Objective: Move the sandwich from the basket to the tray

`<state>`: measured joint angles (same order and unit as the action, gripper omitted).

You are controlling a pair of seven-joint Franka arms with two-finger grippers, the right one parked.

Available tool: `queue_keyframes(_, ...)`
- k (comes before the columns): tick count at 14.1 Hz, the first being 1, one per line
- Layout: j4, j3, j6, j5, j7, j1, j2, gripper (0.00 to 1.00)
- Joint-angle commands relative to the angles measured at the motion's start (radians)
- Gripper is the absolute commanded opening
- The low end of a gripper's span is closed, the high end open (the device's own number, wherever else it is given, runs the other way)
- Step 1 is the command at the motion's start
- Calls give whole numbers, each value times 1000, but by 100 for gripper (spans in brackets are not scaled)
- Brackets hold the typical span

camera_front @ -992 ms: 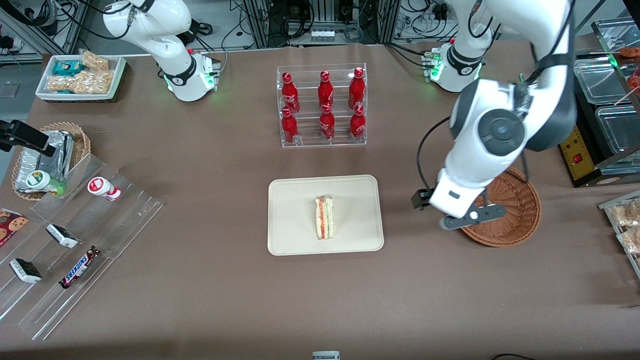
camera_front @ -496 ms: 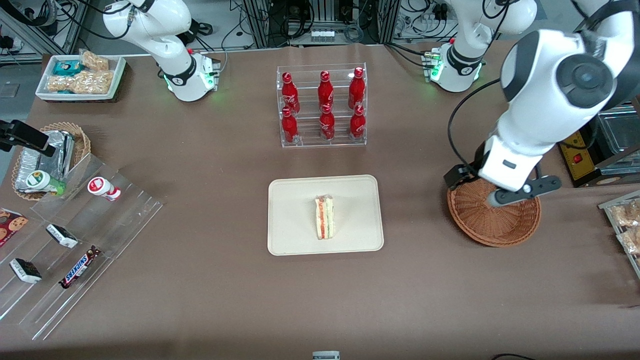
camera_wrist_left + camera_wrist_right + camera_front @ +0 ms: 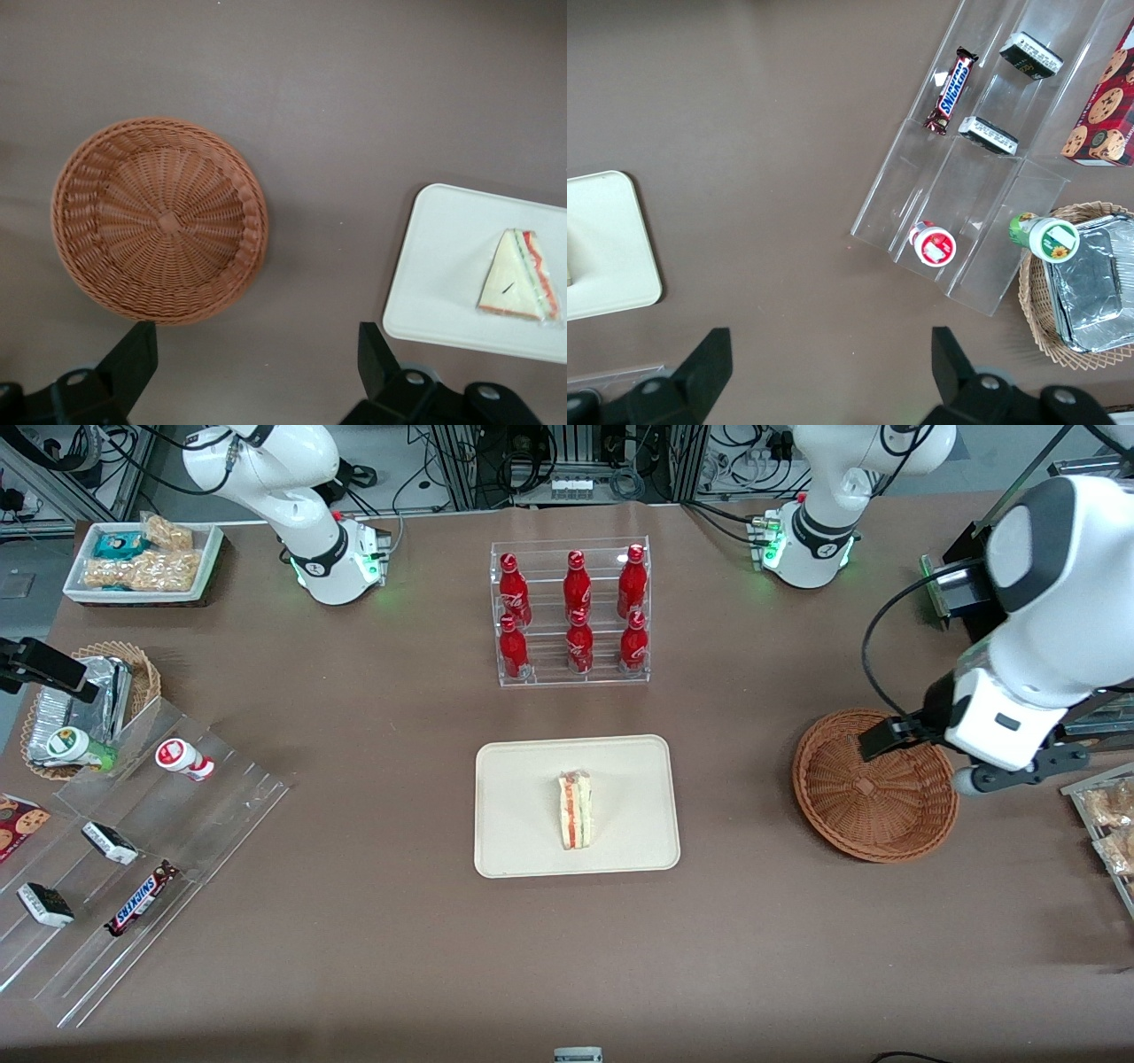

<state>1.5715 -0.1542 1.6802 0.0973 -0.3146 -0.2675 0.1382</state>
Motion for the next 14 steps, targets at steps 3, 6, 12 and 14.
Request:
queue_keyframes(3, 19, 160, -48, 2, 167, 212, -89, 100)
queue_keyframes(6, 19, 185, -88, -1, 267, 270, -118, 100)
queue_keyframes(12, -18, 183, -125, -67, 374, 267, -130, 100)
queue_keyframes(14, -13, 186, -143, -71, 373, 267, -134, 100)
